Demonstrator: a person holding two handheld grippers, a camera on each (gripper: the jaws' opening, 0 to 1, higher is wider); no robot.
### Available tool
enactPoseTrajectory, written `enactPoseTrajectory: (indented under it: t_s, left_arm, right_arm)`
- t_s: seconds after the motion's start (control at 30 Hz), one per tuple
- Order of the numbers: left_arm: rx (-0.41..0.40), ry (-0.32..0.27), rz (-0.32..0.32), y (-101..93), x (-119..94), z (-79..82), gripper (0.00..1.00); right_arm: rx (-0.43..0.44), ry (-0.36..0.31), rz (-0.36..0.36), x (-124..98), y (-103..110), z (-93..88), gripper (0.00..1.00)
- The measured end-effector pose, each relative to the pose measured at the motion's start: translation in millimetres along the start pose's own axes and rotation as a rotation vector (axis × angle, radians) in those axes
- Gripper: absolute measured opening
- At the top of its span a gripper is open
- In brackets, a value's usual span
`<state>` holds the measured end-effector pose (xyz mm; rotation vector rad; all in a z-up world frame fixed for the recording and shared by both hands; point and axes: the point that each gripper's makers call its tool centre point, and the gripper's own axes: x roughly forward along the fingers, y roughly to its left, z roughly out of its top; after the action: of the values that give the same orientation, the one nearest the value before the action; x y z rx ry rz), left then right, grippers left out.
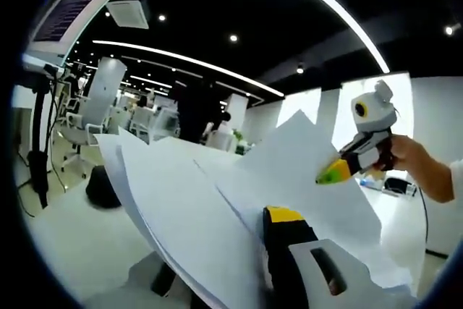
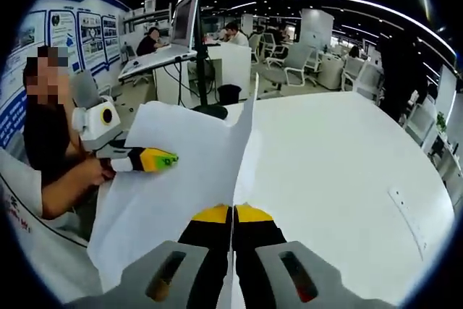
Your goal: Organize the stack of printing papers by aligning and flattening the scattered papers on the table
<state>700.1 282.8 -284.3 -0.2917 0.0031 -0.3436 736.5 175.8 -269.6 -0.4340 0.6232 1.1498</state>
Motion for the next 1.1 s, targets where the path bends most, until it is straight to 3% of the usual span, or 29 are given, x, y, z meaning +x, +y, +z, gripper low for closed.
enactPoseTrajectory:
  t_s: [0.67,1.1]
  left_arm:
    - [0.001,0.005,0.002,-4.1,0.4,-1.3,0.21]
    - [0.000,0.005,0.001,5.7,1.7,0.5,0.21]
  right_arm:
    - [-0.005,-0.001,0.021,5.4,7.0,4.4,0.00]
    - [-0.011,-0.001,0.030,9.2,12.2,6.6,0.00]
